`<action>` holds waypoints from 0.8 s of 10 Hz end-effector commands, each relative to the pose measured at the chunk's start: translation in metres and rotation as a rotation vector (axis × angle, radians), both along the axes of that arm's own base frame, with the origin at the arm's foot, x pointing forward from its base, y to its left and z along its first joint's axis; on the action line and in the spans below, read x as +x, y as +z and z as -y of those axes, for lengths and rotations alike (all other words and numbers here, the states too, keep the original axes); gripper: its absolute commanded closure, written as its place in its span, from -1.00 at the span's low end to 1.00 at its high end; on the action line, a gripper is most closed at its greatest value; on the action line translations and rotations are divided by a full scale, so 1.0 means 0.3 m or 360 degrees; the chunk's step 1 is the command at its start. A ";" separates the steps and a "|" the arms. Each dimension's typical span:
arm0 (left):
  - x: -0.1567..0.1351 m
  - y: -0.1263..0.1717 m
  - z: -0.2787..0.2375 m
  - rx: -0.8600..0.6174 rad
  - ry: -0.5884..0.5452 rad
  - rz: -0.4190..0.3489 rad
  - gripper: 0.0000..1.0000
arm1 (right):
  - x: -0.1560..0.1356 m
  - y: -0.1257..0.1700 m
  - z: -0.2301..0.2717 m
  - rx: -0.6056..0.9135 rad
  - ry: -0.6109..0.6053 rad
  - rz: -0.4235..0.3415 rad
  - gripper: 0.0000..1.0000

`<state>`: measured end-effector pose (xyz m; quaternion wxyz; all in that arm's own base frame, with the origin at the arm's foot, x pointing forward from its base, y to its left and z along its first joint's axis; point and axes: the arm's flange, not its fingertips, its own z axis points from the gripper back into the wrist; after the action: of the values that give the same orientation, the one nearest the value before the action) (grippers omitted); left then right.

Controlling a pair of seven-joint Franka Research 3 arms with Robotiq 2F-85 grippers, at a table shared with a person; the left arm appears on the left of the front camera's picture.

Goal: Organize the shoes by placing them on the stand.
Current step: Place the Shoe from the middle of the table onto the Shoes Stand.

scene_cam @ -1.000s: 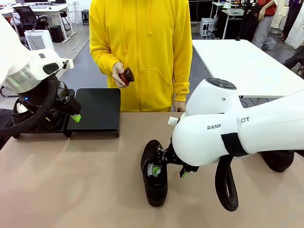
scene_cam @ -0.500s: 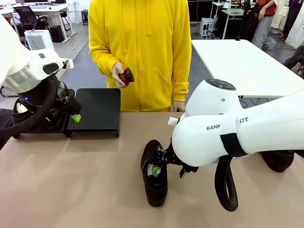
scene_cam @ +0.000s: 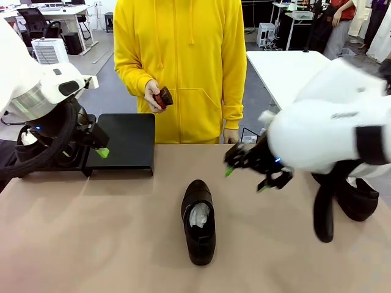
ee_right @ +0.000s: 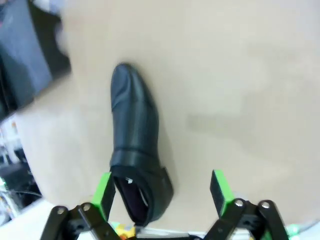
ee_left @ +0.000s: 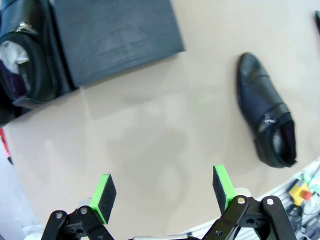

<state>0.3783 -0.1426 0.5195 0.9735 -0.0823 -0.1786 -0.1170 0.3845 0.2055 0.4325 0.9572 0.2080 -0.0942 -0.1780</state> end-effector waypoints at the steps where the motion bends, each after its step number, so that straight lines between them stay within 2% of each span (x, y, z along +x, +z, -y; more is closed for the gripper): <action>1: -0.134 0.029 0.157 -0.0151 0.0036 -0.0071 -1.00 | 0.045 -0.054 0.180 -0.0027 -0.0531 -0.0007 -1.00; 2: -0.183 0.023 0.257 -0.0161 -0.0052 -0.0191 -1.00 | 0.086 -0.083 0.259 -0.0051 -0.0711 -0.0093 -1.00; 3: -0.210 0.007 0.349 -0.0097 -0.0062 -0.0221 -1.00 | 0.028 0.003 0.131 0.0023 -0.0230 0.0009 -1.00; 4: -0.225 -0.008 0.438 -0.0056 0.0017 -0.0276 -1.00 | 0.028 0.003 0.131 0.0023 -0.0230 0.0009 -1.00; 5: -0.233 -0.027 0.526 -0.0035 0.0107 -0.0258 -1.00 | 0.028 0.003 0.131 0.0023 -0.0230 0.0009 -1.00; 8: -0.248 -0.144 0.754 0.0011 0.0212 -0.0426 -1.00 | 0.028 0.003 0.131 0.0023 -0.0230 0.0009 -1.00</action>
<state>0.2912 -0.3520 0.4770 0.9925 -0.0919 -0.0569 -0.0575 0.3887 0.1757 0.4331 0.9395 0.2004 -0.1161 -0.2523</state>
